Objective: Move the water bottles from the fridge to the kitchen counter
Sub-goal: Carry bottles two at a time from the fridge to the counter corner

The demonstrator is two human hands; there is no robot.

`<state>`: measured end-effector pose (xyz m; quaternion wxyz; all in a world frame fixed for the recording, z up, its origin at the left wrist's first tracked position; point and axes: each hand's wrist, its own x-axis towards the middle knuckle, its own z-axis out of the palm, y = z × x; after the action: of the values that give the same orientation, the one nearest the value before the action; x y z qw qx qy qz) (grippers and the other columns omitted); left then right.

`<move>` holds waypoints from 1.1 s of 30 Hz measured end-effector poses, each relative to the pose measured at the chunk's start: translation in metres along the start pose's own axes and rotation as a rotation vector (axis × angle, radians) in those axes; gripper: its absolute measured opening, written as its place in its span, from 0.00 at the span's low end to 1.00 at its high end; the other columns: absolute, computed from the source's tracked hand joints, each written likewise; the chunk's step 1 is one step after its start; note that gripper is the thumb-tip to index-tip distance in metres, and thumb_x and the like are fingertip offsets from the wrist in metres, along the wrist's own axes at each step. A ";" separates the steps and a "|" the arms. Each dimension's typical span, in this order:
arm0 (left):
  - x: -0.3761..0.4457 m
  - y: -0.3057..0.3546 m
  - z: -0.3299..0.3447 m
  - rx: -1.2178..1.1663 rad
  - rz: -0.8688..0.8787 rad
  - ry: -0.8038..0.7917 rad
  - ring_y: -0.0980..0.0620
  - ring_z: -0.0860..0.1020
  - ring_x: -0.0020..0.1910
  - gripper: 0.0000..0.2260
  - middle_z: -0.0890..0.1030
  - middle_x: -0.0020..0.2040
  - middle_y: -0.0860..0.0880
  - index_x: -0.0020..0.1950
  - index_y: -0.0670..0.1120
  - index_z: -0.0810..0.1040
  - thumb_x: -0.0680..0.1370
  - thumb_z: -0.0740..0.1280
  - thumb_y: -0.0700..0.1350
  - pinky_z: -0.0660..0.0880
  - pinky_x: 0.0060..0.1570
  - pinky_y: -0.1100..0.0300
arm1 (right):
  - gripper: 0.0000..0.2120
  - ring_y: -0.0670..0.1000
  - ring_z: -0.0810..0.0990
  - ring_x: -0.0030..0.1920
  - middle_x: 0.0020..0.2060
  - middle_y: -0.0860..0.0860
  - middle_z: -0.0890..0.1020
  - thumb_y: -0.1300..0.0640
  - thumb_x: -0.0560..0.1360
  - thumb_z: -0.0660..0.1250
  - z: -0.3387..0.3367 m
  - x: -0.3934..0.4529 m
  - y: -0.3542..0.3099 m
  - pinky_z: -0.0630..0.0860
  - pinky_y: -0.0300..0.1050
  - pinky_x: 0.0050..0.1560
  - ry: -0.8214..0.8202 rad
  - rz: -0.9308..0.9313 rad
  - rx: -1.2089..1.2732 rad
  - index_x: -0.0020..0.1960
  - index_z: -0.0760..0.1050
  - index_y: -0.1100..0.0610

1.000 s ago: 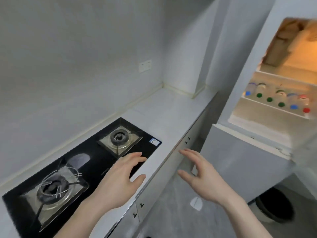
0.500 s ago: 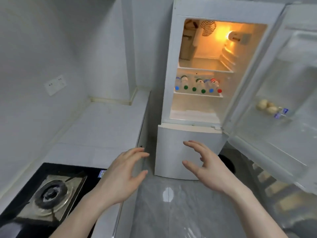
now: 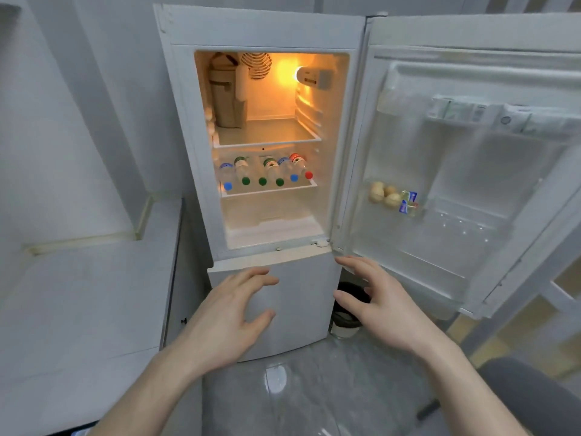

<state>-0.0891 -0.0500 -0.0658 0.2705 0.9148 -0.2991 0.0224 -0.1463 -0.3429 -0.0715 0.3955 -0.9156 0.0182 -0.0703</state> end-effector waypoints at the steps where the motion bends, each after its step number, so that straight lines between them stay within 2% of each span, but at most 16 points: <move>1: 0.012 0.001 0.003 0.006 0.002 -0.003 0.65 0.64 0.73 0.21 0.65 0.75 0.67 0.72 0.61 0.72 0.80 0.69 0.55 0.60 0.71 0.68 | 0.27 0.32 0.66 0.74 0.73 0.27 0.67 0.41 0.78 0.71 -0.005 0.010 0.006 0.69 0.50 0.77 0.001 -0.004 0.003 0.75 0.68 0.34; 4: 0.056 0.002 0.015 0.024 0.003 -0.009 0.65 0.64 0.73 0.21 0.65 0.74 0.67 0.72 0.61 0.72 0.79 0.69 0.55 0.59 0.70 0.69 | 0.27 0.32 0.69 0.71 0.71 0.26 0.68 0.43 0.78 0.72 -0.022 0.044 0.027 0.70 0.49 0.75 0.013 -0.011 0.009 0.75 0.69 0.34; 8: 0.116 0.009 0.028 0.029 -0.004 0.009 0.64 0.65 0.73 0.20 0.66 0.74 0.67 0.71 0.61 0.73 0.79 0.70 0.54 0.61 0.72 0.65 | 0.26 0.25 0.68 0.66 0.66 0.22 0.68 0.46 0.79 0.73 -0.046 0.091 0.053 0.70 0.44 0.74 0.021 -0.013 0.029 0.74 0.71 0.37; 13: 0.178 0.013 0.046 0.037 -0.037 0.025 0.62 0.67 0.72 0.19 0.67 0.74 0.65 0.71 0.60 0.73 0.79 0.69 0.55 0.62 0.69 0.67 | 0.26 0.33 0.69 0.67 0.70 0.31 0.70 0.48 0.79 0.73 -0.072 0.146 0.078 0.70 0.45 0.74 -0.012 -0.044 0.004 0.75 0.71 0.39; 19: 0.227 -0.005 0.055 0.057 -0.106 -0.007 0.62 0.67 0.72 0.20 0.66 0.75 0.65 0.72 0.61 0.72 0.80 0.68 0.56 0.63 0.69 0.66 | 0.25 0.34 0.70 0.68 0.69 0.27 0.69 0.46 0.79 0.72 -0.073 0.201 0.096 0.71 0.45 0.73 -0.050 -0.059 0.018 0.74 0.71 0.37; 22: 0.253 -0.027 0.051 0.061 -0.137 0.002 0.61 0.67 0.73 0.20 0.66 0.75 0.65 0.72 0.61 0.72 0.80 0.68 0.56 0.63 0.70 0.66 | 0.25 0.28 0.69 0.66 0.68 0.24 0.68 0.45 0.79 0.72 -0.065 0.234 0.100 0.71 0.44 0.73 -0.073 -0.072 0.015 0.74 0.71 0.36; 25: 0.277 -0.052 0.046 0.056 -0.157 0.013 0.60 0.67 0.73 0.20 0.67 0.75 0.64 0.71 0.61 0.73 0.80 0.68 0.56 0.64 0.71 0.62 | 0.25 0.21 0.64 0.64 0.70 0.26 0.68 0.44 0.79 0.71 -0.053 0.266 0.100 0.70 0.43 0.73 -0.091 -0.077 0.018 0.73 0.70 0.34; 30: 0.320 -0.120 0.034 0.060 -0.216 0.034 0.58 0.68 0.73 0.20 0.68 0.75 0.63 0.71 0.60 0.73 0.79 0.68 0.57 0.67 0.70 0.60 | 0.26 0.32 0.68 0.70 0.72 0.28 0.67 0.41 0.79 0.69 -0.017 0.329 0.088 0.70 0.44 0.74 -0.150 -0.092 0.005 0.75 0.68 0.33; 33: 0.345 -0.166 0.026 0.033 -0.279 0.049 0.58 0.67 0.73 0.21 0.68 0.75 0.61 0.71 0.60 0.72 0.79 0.69 0.57 0.66 0.71 0.59 | 0.26 0.36 0.68 0.72 0.70 0.26 0.66 0.40 0.79 0.68 0.006 0.369 0.077 0.69 0.46 0.75 -0.198 -0.095 -0.005 0.75 0.67 0.33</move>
<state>0.2833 -0.1363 -0.0981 0.2630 0.9510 -0.1620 0.0120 0.2219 -0.4241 -0.0895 0.3891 -0.9189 -0.0644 0.0019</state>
